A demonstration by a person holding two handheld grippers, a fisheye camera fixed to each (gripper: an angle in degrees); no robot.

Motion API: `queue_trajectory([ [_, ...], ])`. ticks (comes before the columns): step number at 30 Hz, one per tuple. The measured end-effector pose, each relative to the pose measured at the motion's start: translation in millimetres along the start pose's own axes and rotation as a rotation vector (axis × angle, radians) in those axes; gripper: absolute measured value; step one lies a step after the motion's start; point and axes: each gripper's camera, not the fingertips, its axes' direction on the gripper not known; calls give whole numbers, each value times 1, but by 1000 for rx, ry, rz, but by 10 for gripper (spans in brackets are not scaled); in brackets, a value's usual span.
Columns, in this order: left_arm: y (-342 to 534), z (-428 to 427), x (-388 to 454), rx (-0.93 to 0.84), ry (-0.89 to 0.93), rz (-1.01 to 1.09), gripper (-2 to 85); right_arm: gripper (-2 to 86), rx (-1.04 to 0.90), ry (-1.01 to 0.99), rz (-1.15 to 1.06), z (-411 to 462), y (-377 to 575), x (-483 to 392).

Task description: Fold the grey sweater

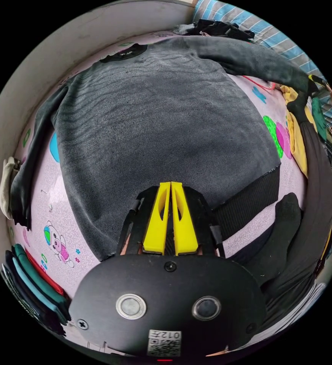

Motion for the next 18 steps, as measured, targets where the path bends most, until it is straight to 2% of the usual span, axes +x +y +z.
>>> queue_trajectory([
  [2, -1, 4, -2, -7, 15, 2, 6, 61, 23, 34, 105, -1, -4, 40],
  [4, -2, 8, -6, -11, 37, -1, 7, 68, 54, -64, 156, 4, 7, 59],
  [6, -2, 11, -10, -13, 58, 2, 8, 70, 51, -328, 121, 26, 41, 50],
  [7, -1, 12, -11, -15, 64, 14, 9, 70, 29, -397, 101, 35, 52, 43],
  [9, 1, 13, -9, -22, 56, 36, 12, 72, -116, -674, 14, 77, 103, 4],
  [12, 10, -2, 18, 53, 118, 226, 21, 79, -299, -945, -14, 122, 166, -33],
  [15, 25, -16, 64, 120, 115, 433, 37, 88, -406, -1084, 26, 156, 200, -41],
  [18, 40, -17, 112, 146, 67, 610, 54, 85, -434, -1162, 114, 178, 213, -29],
])
